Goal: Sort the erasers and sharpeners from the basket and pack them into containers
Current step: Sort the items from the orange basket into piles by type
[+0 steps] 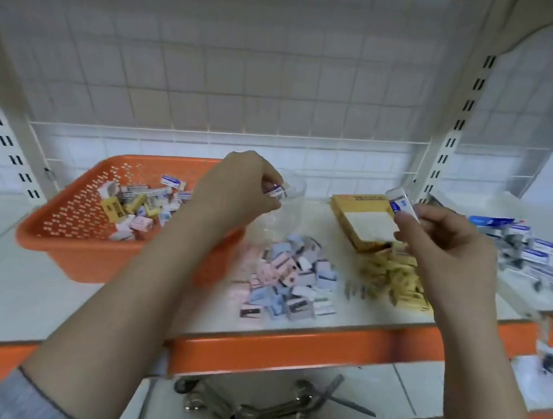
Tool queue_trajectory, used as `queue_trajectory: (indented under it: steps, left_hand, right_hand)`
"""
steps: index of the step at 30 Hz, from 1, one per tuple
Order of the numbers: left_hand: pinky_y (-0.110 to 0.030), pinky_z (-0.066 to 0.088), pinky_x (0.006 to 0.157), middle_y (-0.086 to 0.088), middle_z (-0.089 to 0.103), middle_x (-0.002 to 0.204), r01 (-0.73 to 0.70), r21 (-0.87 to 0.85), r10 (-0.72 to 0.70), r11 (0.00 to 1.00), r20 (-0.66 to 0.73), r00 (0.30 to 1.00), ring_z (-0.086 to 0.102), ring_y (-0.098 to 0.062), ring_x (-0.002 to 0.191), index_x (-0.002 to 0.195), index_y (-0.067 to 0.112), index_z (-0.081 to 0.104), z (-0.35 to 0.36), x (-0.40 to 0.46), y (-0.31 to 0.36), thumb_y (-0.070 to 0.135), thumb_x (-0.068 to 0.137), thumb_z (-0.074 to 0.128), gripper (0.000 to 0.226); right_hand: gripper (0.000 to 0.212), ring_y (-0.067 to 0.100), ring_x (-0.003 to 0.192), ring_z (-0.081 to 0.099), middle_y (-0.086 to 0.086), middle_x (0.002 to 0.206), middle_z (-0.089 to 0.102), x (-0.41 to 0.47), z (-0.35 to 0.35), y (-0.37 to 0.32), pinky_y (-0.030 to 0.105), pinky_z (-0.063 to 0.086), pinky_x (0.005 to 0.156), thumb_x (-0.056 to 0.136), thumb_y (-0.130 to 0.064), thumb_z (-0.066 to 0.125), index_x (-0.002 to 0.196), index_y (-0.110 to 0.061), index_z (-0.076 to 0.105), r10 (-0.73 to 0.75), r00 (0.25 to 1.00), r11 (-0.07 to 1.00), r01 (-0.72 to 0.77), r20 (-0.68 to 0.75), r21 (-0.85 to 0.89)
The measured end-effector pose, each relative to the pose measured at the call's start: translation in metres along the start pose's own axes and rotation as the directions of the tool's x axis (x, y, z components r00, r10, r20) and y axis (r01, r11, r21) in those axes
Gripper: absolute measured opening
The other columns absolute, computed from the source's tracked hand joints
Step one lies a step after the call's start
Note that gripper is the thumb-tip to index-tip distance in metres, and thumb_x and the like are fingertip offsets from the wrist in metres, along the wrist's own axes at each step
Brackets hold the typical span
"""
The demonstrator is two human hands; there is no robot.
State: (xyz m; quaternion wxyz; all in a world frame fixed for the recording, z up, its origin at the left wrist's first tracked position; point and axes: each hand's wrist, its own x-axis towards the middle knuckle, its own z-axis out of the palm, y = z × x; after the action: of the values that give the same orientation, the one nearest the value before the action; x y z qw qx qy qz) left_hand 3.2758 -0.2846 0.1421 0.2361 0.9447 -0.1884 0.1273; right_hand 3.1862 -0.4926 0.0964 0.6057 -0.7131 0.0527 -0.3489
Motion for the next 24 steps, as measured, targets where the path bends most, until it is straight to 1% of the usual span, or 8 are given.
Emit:
queue_trajectory:
  steps: [3, 5, 7, 10, 12, 17, 21, 24]
  left_hand:
    - [-0.019, 0.044, 0.074, 0.012, 0.062, 0.083, 0.010, -0.109, -0.010, 0.994, 0.000, 1.000, 0.059, -0.005, 0.084, 0.106, 0.024, 0.070, 0.029, -0.013, 0.062, 0.019, 0.079, 0.070, 0.028]
    - [-0.009, 0.041, 0.068, 0.023, 0.055, 0.075, 0.007, -0.184, -0.008, 0.983, -0.008, 1.000, 0.054, 0.005, 0.074, 0.105, 0.028, 0.070, 0.049, -0.022, 0.101, 0.020, 0.079, 0.070, 0.027]
    - [0.001, 0.036, 0.062, 0.027, 0.052, 0.074, 0.017, -0.245, -0.019, 0.969, -0.005, 1.000, 0.051, 0.013, 0.069, 0.103, 0.031, 0.070, 0.067, -0.028, 0.136, 0.021, 0.079, 0.072, 0.027]
    - [-0.006, 0.039, 0.069, 0.015, 0.064, 0.092, 0.050, -0.284, -0.041, 0.958, 0.036, 0.999, 0.055, 0.004, 0.080, 0.106, 0.033, 0.069, 0.092, -0.032, 0.174, 0.023, 0.080, 0.072, 0.028]
    - [-0.016, 0.039, 0.075, 0.011, 0.066, 0.102, 0.072, -0.283, -0.057, 0.957, 0.061, 0.997, 0.054, -0.002, 0.086, 0.109, 0.033, 0.068, 0.106, -0.031, 0.194, 0.024, 0.080, 0.072, 0.030]
    - [-0.015, 0.038, 0.072, 0.011, 0.065, 0.105, 0.061, -0.289, -0.036, 0.956, 0.091, 0.995, 0.057, -0.004, 0.087, 0.110, 0.033, 0.068, 0.140, -0.021, 0.227, 0.024, 0.082, 0.069, 0.029]
    - [-0.019, 0.045, 0.077, 0.007, 0.066, 0.109, -0.013, -0.270, 0.048, 0.963, 0.123, 0.991, 0.062, -0.010, 0.091, 0.114, 0.029, 0.067, 0.164, -0.012, 0.240, 0.024, 0.086, 0.065, 0.028]
    - [-0.020, 0.041, 0.083, 0.009, 0.062, 0.113, -0.062, -0.311, 0.112, 0.948, 0.146, 0.983, 0.056, -0.010, 0.099, 0.115, 0.030, 0.066, 0.184, -0.001, 0.249, 0.025, 0.087, 0.064, 0.028]
  right_hand:
    - [0.012, 0.017, 0.071, 0.058, 0.018, 0.073, 0.064, 0.013, -0.065, 0.010, 0.031, 0.050, 0.071, 0.083, -0.018, 0.070, 0.079, -0.028, 0.067, 0.003, 1.000, 0.997, -0.003, 0.004, -0.082]
    - [0.006, 0.013, 0.068, 0.057, 0.010, 0.071, 0.065, 0.024, -0.108, 0.016, 0.034, 0.049, 0.075, 0.082, -0.021, 0.072, 0.080, -0.025, 0.068, 0.023, 0.999, 0.992, -0.027, -0.032, -0.124]
    - [0.002, 0.002, 0.061, 0.054, -0.011, 0.063, 0.064, 0.036, -0.148, 0.025, 0.023, 0.046, 0.070, 0.081, -0.023, 0.072, 0.082, -0.023, 0.071, 0.034, 0.997, 0.987, -0.045, -0.068, -0.157]
    - [0.003, -0.004, 0.051, 0.048, -0.020, 0.054, 0.060, 0.060, -0.197, 0.041, 0.010, 0.039, 0.057, 0.084, -0.021, 0.069, 0.083, -0.019, 0.072, 0.043, 0.993, 0.974, -0.066, -0.109, -0.216]
    - [0.010, -0.003, 0.049, 0.043, -0.016, 0.048, 0.054, 0.080, -0.221, 0.057, 0.016, 0.037, 0.055, 0.086, -0.021, 0.068, 0.079, -0.015, 0.072, 0.060, 0.984, 0.960, -0.103, -0.165, -0.260]
    - [0.030, 0.017, 0.061, 0.048, 0.012, 0.056, 0.052, 0.126, -0.250, 0.099, 0.026, 0.034, 0.059, 0.086, -0.022, 0.065, 0.062, -0.004, 0.063, 0.135, 0.960, 0.877, -0.232, -0.247, -0.421]
    - [0.039, 0.017, 0.050, 0.039, -0.001, 0.032, 0.035, 0.153, -0.249, 0.115, 0.021, 0.028, 0.042, 0.085, -0.022, 0.065, 0.054, 0.001, 0.057, 0.220, 0.958, 0.775, -0.287, -0.185, -0.563]
    - [0.041, 0.020, 0.054, 0.044, 0.021, 0.052, 0.047, 0.162, -0.249, 0.120, 0.021, 0.028, 0.043, 0.087, -0.023, 0.063, 0.068, 0.014, 0.063, 0.266, 0.955, 0.744, -0.290, -0.130, -0.602]
